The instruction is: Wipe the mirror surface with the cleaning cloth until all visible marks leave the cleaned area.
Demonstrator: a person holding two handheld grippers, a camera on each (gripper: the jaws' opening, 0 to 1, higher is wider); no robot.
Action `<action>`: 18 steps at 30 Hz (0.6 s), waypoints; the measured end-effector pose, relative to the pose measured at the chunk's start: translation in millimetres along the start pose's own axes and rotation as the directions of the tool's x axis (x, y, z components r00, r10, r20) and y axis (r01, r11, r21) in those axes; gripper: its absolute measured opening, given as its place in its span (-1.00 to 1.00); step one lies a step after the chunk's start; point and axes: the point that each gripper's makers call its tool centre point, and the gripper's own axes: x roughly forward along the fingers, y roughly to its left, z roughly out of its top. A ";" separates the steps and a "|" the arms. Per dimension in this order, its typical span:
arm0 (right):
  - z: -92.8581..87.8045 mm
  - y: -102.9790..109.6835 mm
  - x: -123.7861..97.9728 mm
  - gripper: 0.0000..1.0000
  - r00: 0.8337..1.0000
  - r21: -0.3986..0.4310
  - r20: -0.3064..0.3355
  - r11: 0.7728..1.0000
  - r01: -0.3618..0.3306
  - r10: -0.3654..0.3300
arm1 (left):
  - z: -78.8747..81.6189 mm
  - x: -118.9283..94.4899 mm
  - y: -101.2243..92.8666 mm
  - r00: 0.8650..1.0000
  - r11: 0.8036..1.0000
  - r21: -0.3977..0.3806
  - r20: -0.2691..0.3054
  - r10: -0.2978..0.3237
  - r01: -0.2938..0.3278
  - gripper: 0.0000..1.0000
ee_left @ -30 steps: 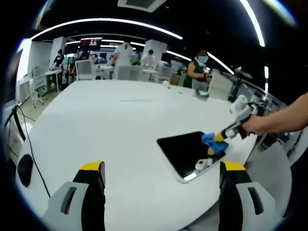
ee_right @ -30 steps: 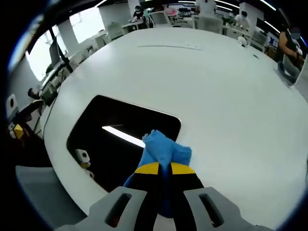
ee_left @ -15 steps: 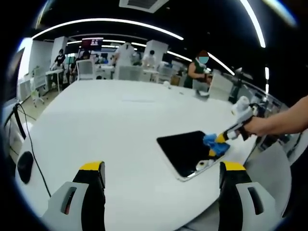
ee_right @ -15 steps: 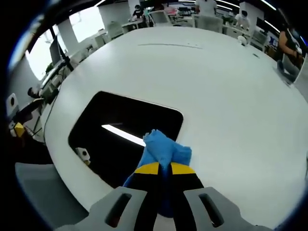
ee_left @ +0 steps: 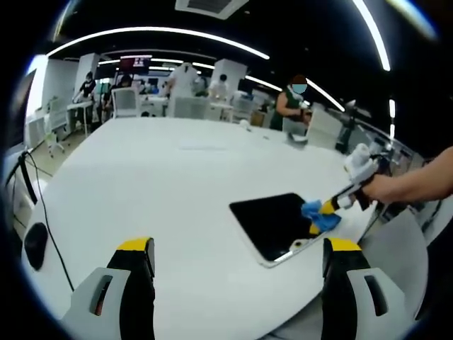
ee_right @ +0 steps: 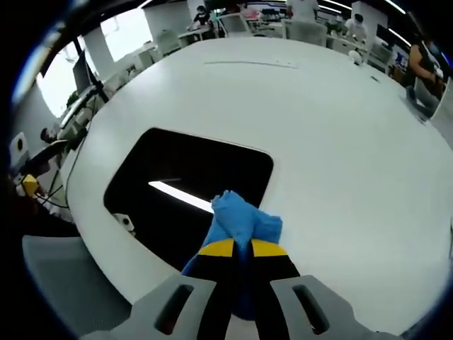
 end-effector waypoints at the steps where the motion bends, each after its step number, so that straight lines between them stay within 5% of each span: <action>1: -0.7 0.6 -0.5 -0.98 1.000 -0.001 -0.001 1.000 -0.001 0.001 | -0.2 -0.1 0.0 1.000 1.000 -0.002 0.000 0.000 0.000 0.99; 18: -11.0 11.5 -6.9 -0.98 1.000 0.013 -0.012 1.000 -0.017 0.018 | -2.9 1.5 4.1 1.000 1.000 -0.007 -0.006 0.004 -0.004 0.99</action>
